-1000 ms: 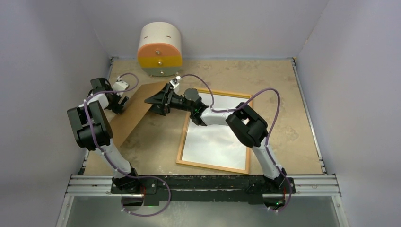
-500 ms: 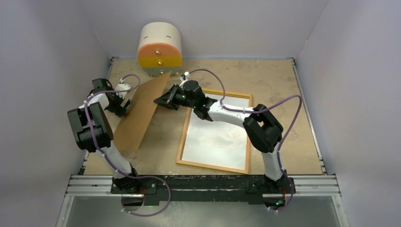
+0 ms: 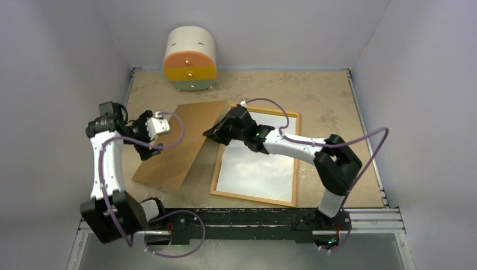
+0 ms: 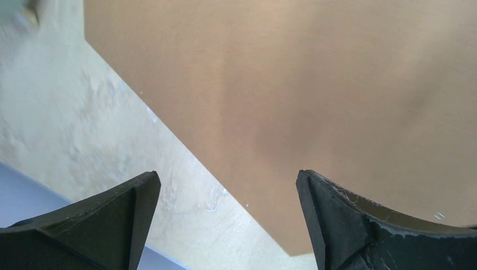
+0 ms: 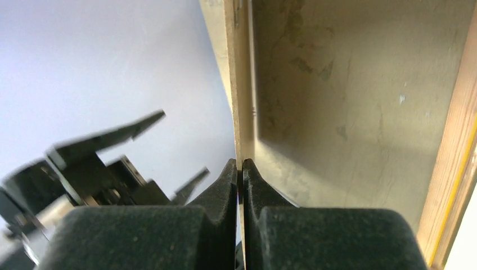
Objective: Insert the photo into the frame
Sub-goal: Pick up the photo frame item at the center of the board, then turn over the photo frame item on the photo frame.
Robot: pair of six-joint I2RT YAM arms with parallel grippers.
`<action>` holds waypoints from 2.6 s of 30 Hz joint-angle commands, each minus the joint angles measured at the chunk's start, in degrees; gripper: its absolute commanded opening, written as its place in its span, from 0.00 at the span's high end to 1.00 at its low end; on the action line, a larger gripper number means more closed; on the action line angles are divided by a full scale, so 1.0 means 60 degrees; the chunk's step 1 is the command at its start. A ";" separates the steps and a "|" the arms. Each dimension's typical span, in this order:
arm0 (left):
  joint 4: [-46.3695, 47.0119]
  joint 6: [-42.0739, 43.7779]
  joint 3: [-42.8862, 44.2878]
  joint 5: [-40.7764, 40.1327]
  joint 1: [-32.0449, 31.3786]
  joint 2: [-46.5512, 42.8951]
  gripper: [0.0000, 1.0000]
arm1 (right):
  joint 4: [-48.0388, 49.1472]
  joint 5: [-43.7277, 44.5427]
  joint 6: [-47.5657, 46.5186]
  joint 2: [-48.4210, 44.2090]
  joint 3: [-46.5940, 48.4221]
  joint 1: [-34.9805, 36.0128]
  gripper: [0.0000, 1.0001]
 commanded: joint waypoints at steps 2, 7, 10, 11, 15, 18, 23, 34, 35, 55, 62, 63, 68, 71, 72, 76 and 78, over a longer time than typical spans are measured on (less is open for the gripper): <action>-0.3349 0.4522 -0.0241 0.1839 -0.0045 -0.2056 0.00 | 0.0165 0.1016 0.1717 -0.2147 -0.0629 -0.0139 1.00; -0.3366 0.4488 -0.0030 0.1852 -0.0434 -0.2980 0.00 | -0.0049 0.1262 0.2155 -0.2881 -0.0859 -0.0449 1.00; -0.3363 0.4456 -0.0043 0.1805 -0.0843 -0.3373 0.00 | -0.0090 0.1437 0.2397 -0.3092 -0.0870 -0.0560 1.00; -0.3364 0.4436 -0.0012 0.1758 -0.0990 -0.3474 0.00 | -0.0095 0.1461 0.2423 -0.3129 -0.0845 -0.0589 1.00; -0.3365 0.4248 0.0304 0.1490 -0.1232 -0.3557 0.00 | -0.0197 0.1500 0.2478 -0.3166 -0.0697 -0.0677 1.00; -0.3360 0.4445 0.0302 0.1027 -0.1380 -0.3615 0.00 | -0.0197 0.1496 0.2482 -0.3165 -0.0650 -0.0715 1.00; -0.3366 0.4873 0.0376 0.0010 -0.1399 -0.3632 0.00 | -0.0415 0.1518 0.2289 -0.3205 -0.0675 -0.0909 1.00; -0.3365 0.4551 0.1235 0.0243 -0.1404 -0.3049 0.01 | -0.0592 0.1466 0.2222 -0.2920 -0.0379 -0.1089 1.00; -0.3361 0.4671 0.1072 0.0495 -0.1405 -0.3192 0.01 | -0.0551 0.1443 0.2312 -0.2873 -0.0335 -0.1089 1.00; -0.0504 0.2674 -0.0723 0.1798 -0.1405 -0.4302 0.41 | 0.0371 0.1119 0.2985 -0.2095 0.0322 -0.1005 1.00; 0.1032 0.1326 -0.0698 0.1267 -0.1405 -0.3924 0.99 | 0.1045 0.0250 0.3359 -0.1684 0.0465 -0.0880 1.00; 0.1113 0.1241 -0.0614 0.1169 -0.1405 -0.3794 1.00 | 0.1226 -0.0051 0.3413 -0.1496 0.0501 -0.0876 1.00; 0.2472 0.0441 -0.0471 0.0443 -0.1401 -0.3578 1.00 | 0.1080 -0.1811 0.2498 -0.1016 0.0859 -0.0930 0.77; 0.2806 0.0797 -0.0410 0.0306 -0.1405 -0.3674 1.00 | 0.1029 -0.2923 0.0706 -0.1138 0.0895 -0.1339 0.52; 0.2836 0.0871 -0.0346 0.0290 -0.1403 -0.3667 1.00 | 0.0874 -0.3273 -0.0157 -0.1288 0.0916 -0.1503 0.43; 0.2035 0.1305 0.0467 0.0508 -0.1405 -0.3310 1.00 | -0.1287 -0.4373 -0.4615 -0.1824 0.1692 -0.2159 0.15; 0.1480 0.1474 0.0897 0.0802 -0.1405 -0.3081 1.00 | -0.2468 -0.5069 -0.6984 -0.1995 0.2244 -0.2258 0.09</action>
